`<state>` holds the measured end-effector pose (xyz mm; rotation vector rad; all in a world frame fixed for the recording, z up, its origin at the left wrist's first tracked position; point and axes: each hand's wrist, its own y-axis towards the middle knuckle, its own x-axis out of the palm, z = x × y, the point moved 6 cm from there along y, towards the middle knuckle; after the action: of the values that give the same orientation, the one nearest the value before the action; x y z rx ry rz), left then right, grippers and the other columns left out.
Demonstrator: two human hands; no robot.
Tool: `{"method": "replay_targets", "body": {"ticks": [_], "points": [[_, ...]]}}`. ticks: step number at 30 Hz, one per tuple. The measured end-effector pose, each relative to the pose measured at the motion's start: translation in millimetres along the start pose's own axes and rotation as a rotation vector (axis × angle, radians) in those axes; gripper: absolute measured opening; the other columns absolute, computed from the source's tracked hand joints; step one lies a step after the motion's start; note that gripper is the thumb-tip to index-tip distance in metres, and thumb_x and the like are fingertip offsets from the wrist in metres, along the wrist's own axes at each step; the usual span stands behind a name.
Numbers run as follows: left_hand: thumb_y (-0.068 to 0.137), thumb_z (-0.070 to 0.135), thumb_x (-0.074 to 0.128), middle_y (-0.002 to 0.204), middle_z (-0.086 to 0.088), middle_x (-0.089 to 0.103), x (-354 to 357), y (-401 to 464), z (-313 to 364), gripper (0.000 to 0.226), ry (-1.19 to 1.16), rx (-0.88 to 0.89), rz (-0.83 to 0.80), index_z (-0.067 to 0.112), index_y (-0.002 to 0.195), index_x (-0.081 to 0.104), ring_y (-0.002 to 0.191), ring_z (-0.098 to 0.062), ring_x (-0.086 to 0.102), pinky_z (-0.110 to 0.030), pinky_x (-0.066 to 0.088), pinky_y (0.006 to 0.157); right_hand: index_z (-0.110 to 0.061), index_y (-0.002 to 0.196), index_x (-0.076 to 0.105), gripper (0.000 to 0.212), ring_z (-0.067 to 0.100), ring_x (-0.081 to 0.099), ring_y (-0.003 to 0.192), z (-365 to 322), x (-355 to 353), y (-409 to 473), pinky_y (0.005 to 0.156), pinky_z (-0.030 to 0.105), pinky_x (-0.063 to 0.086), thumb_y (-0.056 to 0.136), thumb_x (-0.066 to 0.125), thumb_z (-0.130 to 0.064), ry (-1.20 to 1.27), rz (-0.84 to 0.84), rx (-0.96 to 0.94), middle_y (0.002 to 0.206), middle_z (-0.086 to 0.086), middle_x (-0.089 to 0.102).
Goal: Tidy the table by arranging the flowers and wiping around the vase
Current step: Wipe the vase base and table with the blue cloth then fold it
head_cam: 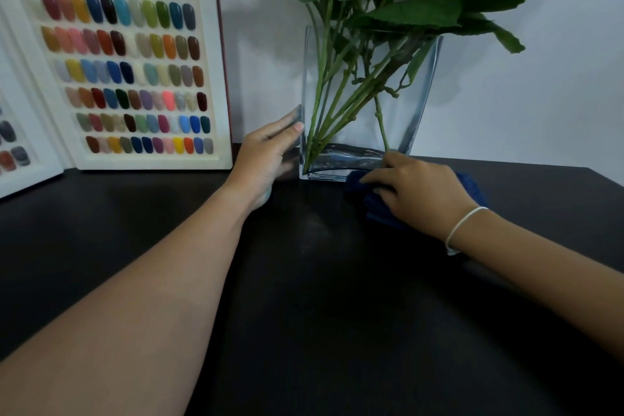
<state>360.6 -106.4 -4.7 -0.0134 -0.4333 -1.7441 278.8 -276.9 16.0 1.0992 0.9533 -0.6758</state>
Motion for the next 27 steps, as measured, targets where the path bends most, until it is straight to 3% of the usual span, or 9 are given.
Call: {"method": "replay_targets", "body": {"ticks": [7, 16, 20, 22, 25, 27], "points": [[0.087, 0.016, 0.057, 0.100, 0.013, 0.071, 0.1, -0.2, 0.7, 0.031, 0.004, 0.011, 0.012, 0.020, 0.118, 0.060, 0.091, 0.000, 0.066, -0.016, 0.053, 0.060, -0.033, 0.113, 0.059, 0.027, 0.024, 0.056, 0.099, 35.7, -3.3, -19.0, 0.065, 0.029, 0.035, 0.090, 0.047, -0.026, 0.027, -0.044, 0.099, 0.112, 0.001, 0.057], [0.088, 0.015, 0.055, 0.109, 0.010, 0.068, 0.1, 0.5, -0.4, 0.028, 0.027, 0.027, 0.010, 0.026, 0.113, 0.062, 0.098, -0.003, 0.065, -0.021, 0.055, 0.067, -0.034, 0.107, 0.061, 0.025, 0.025, 0.056, 0.099, 50.4, -7.3, -23.7, 0.072, 0.034, 0.042, 0.088, 0.049, -0.024, 0.076, -0.094, 0.189, 0.109, 0.000, 0.059], [0.090, 0.016, 0.053, 0.089, 0.024, 0.070, 4.9, -6.9, 4.4, 0.034, 0.087, 0.054, 0.019, 0.022, 0.123, 0.054, 0.086, 0.007, 0.065, -0.014, 0.052, 0.060, -0.031, 0.105, 0.062, 0.022, 0.025, 0.055, 0.103, 57.8, -8.7, -25.3, 0.079, 0.036, 0.045, 0.087, 0.051, -0.023, 0.123, -0.154, 0.285, 0.113, 0.002, 0.061], [0.090, 0.018, 0.052, 0.099, 0.020, 0.067, 4.7, -14.1, 6.8, 0.038, 0.147, 0.059, 0.058, 0.019, 0.128, 0.050, 0.089, 0.004, 0.064, -0.016, 0.054, 0.066, -0.030, 0.104, 0.063, 0.021, 0.025, 0.055, 0.103, 62.5, -11.3, -29.9, 0.081, 0.035, 0.045, 0.086, 0.053, -0.023, 0.164, -0.180, 0.337, 0.115, 0.002, 0.061], [0.092, 0.020, 0.050, 0.129, 0.001, 0.052, 0.7, -28.5, 11.0, 0.039, 0.201, 0.048, 0.152, 0.018, 0.130, 0.048, 0.112, -0.013, 0.053, -0.028, 0.050, 0.085, -0.028, 0.102, 0.064, 0.020, 0.024, 0.055, 0.105, 70.9, -20.4, -46.8, 0.086, 0.036, 0.046, 0.085, 0.057, -0.021, 0.294, -0.170, 0.413, 0.117, 0.001, 0.062], [0.092, 0.019, 0.049, 0.128, 0.001, 0.051, -1.0, -41.9, 14.9, 0.037, 0.209, 0.049, 0.207, 0.019, 0.129, 0.049, 0.116, -0.019, 0.051, -0.032, 0.049, 0.088, -0.026, 0.100, 0.065, 0.019, 0.021, 0.055, 0.103, 73.9, -31.7, -60.8, 0.089, 0.035, 0.045, 0.084, 0.060, -0.018, 0.443, -0.111, 0.445, 0.113, 0.001, 0.064]]}}
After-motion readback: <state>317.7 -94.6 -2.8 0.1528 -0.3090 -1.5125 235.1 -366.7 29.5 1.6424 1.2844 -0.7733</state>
